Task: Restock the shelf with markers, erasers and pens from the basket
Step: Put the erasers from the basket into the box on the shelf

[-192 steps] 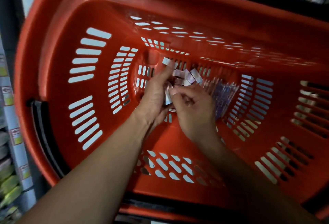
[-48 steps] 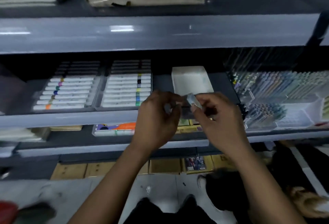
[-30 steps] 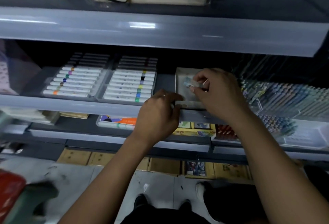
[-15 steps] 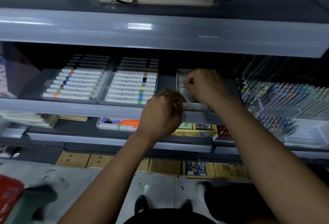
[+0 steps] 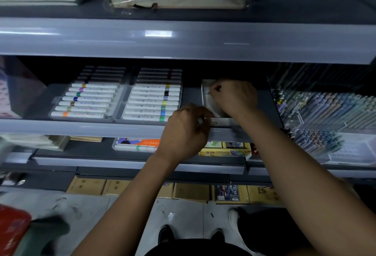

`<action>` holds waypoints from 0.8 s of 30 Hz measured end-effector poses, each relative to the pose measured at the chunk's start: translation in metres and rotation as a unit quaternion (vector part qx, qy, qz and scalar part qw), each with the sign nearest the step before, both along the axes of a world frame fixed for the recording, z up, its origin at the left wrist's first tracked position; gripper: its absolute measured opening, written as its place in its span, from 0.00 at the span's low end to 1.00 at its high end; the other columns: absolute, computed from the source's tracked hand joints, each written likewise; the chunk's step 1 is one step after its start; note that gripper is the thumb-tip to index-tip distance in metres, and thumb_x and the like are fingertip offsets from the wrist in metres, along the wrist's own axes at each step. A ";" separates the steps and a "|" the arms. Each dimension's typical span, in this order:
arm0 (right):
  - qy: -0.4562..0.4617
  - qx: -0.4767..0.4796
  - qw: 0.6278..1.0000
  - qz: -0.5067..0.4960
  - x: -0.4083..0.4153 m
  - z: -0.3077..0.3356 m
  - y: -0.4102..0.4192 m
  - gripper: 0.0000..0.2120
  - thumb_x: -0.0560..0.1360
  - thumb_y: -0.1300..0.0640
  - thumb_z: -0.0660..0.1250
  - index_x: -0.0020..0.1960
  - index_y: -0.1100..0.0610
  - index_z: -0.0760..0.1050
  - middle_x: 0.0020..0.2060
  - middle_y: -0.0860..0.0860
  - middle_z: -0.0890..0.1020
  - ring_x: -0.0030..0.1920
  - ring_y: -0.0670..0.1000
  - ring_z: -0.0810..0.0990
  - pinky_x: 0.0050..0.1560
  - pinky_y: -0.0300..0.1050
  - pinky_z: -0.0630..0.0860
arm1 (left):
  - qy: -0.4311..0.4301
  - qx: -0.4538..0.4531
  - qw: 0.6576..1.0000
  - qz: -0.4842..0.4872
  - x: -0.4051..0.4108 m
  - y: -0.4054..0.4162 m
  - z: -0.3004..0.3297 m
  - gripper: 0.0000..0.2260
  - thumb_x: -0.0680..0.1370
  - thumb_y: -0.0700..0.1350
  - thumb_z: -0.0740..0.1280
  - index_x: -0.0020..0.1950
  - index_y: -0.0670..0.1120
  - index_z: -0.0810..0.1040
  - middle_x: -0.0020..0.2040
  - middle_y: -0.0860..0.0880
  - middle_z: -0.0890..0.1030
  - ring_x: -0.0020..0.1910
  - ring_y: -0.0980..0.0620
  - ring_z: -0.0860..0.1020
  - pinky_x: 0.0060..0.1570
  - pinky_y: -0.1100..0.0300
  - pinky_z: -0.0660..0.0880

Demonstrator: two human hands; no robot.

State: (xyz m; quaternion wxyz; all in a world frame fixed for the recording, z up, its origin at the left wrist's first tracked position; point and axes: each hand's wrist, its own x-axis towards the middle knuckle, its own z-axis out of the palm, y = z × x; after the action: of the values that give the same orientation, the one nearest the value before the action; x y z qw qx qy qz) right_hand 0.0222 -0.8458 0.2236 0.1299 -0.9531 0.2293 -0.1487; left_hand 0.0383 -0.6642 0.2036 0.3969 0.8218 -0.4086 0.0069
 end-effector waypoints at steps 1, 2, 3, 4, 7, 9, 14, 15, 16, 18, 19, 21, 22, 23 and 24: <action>-0.010 0.009 1.000 0.005 -0.002 0.000 0.000 0.11 0.81 0.51 0.66 0.42 0.47 0.82 0.38 0.50 0.83 0.41 0.58 0.81 0.38 0.40 0.67 | 0.021 -0.023 0.999 0.012 -0.001 0.000 0.001 0.07 0.81 0.43 0.69 0.55 0.50 0.86 0.49 0.52 0.83 0.46 0.55 0.80 0.47 0.60 0.76; -0.034 0.013 0.999 0.001 -0.004 0.000 0.001 0.09 0.81 0.50 0.66 0.51 0.48 0.85 0.44 0.52 0.86 0.45 0.59 0.83 0.40 0.40 0.68 | 0.051 -0.052 0.997 0.030 -0.002 0.000 0.002 0.06 0.82 0.44 0.69 0.52 0.50 0.86 0.48 0.53 0.84 0.45 0.57 0.80 0.46 0.61 0.75; -0.060 0.012 0.998 -0.007 -0.007 0.000 0.001 0.10 0.81 0.49 0.66 0.55 0.49 0.85 0.47 0.53 0.87 0.47 0.59 0.84 0.41 0.40 0.68 | 0.096 -0.082 0.991 0.052 -0.002 0.000 0.004 0.07 0.83 0.46 0.69 0.47 0.50 0.86 0.45 0.53 0.84 0.43 0.57 0.80 0.44 0.60 0.75; -0.090 0.014 0.996 -0.014 -0.010 0.000 0.001 0.10 0.80 0.49 0.66 0.56 0.49 0.85 0.46 0.53 0.87 0.46 0.58 0.85 0.41 0.40 0.69 | 0.159 -0.116 0.978 0.072 -0.003 -0.001 0.006 0.12 0.83 0.48 0.69 0.40 0.50 0.84 0.39 0.53 0.83 0.39 0.56 0.79 0.40 0.59 0.74; -0.173 0.054 0.983 0.005 -0.023 0.005 0.007 0.09 0.79 0.52 0.67 0.52 0.51 0.85 0.43 0.49 0.87 0.42 0.52 0.85 0.40 0.41 0.76 | 0.416 -0.225 0.874 0.110 -0.003 -0.001 0.021 0.24 0.83 0.55 0.68 0.28 0.51 0.70 0.28 0.51 0.70 0.25 0.53 0.66 0.26 0.61 0.63; -0.222 0.095 0.970 0.036 -0.034 0.010 0.016 0.08 0.78 0.55 0.68 0.50 0.52 0.85 0.43 0.46 0.87 0.43 0.47 0.84 0.43 0.42 0.80 | 0.532 -0.255 0.799 0.114 -0.002 0.001 0.028 0.24 0.82 0.58 0.67 0.28 0.52 0.68 0.30 0.51 0.67 0.26 0.52 0.66 0.23 0.62 0.58; -0.254 0.179 0.937 0.157 -0.064 0.019 0.052 0.04 0.78 0.55 0.69 0.49 0.55 0.82 0.42 0.46 0.81 0.43 0.45 0.80 0.43 0.44 0.78 | 0.647 -0.303 0.695 0.084 -0.002 0.004 0.038 0.18 0.83 0.57 0.57 0.42 0.50 0.53 0.37 0.47 0.62 0.31 0.50 0.65 0.28 0.61 0.51; -0.230 0.204 0.935 0.179 -0.069 0.020 0.060 0.05 0.78 0.53 0.70 0.49 0.54 0.82 0.42 0.45 0.80 0.42 0.46 0.80 0.43 0.43 0.78 | 0.649 -0.310 0.689 0.086 -0.004 0.004 0.040 0.17 0.83 0.57 0.56 0.42 0.51 0.53 0.37 0.47 0.61 0.32 0.49 0.65 0.30 0.59 0.51; -0.205 0.220 0.934 0.193 -0.073 0.020 0.068 0.07 0.76 0.50 0.72 0.50 0.53 0.81 0.41 0.44 0.79 0.42 0.46 0.80 0.42 0.41 0.77 | 0.648 -0.317 0.686 0.092 -0.006 0.003 0.042 0.18 0.83 0.56 0.56 0.39 0.51 0.55 0.36 0.46 0.61 0.31 0.49 0.65 0.30 0.58 0.52; -0.165 0.225 0.937 0.208 -0.079 0.017 0.079 0.11 0.74 0.49 0.76 0.51 0.53 0.80 0.41 0.43 0.78 0.41 0.45 0.78 0.40 0.35 0.74 | 0.652 -0.337 0.671 0.106 -0.010 0.002 0.044 0.20 0.83 0.56 0.57 0.34 0.49 0.60 0.34 0.47 0.61 0.30 0.49 0.65 0.31 0.58 0.60; -0.154 0.230 0.938 0.208 -0.081 0.016 0.083 0.11 0.74 0.50 0.77 0.52 0.53 0.79 0.41 0.43 0.78 0.41 0.45 0.78 0.40 0.34 0.74 | 0.658 -0.347 0.659 0.109 -0.011 0.002 0.045 0.21 0.83 0.56 0.57 0.33 0.48 0.62 0.33 0.47 0.61 0.30 0.49 0.66 0.33 0.57 0.63; -0.140 0.247 0.939 0.196 -0.083 0.016 0.086 0.11 0.73 0.51 0.78 0.51 0.54 0.79 0.41 0.43 0.79 0.41 0.44 0.77 0.41 0.33 0.73 | 0.667 -0.353 0.646 0.114 -0.013 0.003 0.045 0.22 0.83 0.57 0.57 0.33 0.46 0.66 0.33 0.46 0.65 0.32 0.48 0.68 0.36 0.55 0.66; -0.134 0.251 0.940 0.189 -0.084 0.016 0.086 0.11 0.73 0.52 0.79 0.50 0.54 0.79 0.41 0.43 0.79 0.41 0.44 0.77 0.41 0.32 0.73 | 0.669 -0.350 0.645 0.117 -0.014 0.003 0.045 0.23 0.83 0.57 0.57 0.33 0.45 0.68 0.33 0.46 0.67 0.32 0.48 0.69 0.37 0.55 0.67; -0.127 0.251 0.942 0.185 -0.085 0.017 0.085 0.11 0.72 0.52 0.79 0.50 0.53 0.79 0.40 0.43 0.79 0.41 0.43 0.77 0.41 0.32 0.73 | 0.671 -0.347 0.645 0.118 -0.015 0.004 0.045 0.24 0.83 0.58 0.58 0.32 0.44 0.69 0.33 0.46 0.68 0.32 0.47 0.70 0.36 0.55 0.68; -0.123 0.249 0.943 0.182 -0.086 0.018 0.085 0.11 0.72 0.52 0.79 0.49 0.53 0.79 0.39 0.42 0.79 0.41 0.42 0.78 0.41 0.31 0.73 | 0.673 -0.345 0.643 0.119 -0.016 0.004 0.044 0.24 0.82 0.58 0.58 0.32 0.44 0.70 0.32 0.46 0.69 0.31 0.48 0.71 0.35 0.57 0.69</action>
State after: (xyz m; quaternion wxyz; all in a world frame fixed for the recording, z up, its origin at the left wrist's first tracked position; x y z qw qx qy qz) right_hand -0.0635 -0.7609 0.2416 0.4152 -0.8902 0.0642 -0.1764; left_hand 0.0225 -0.6600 0.2479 0.8131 0.4447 0.1046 -0.3608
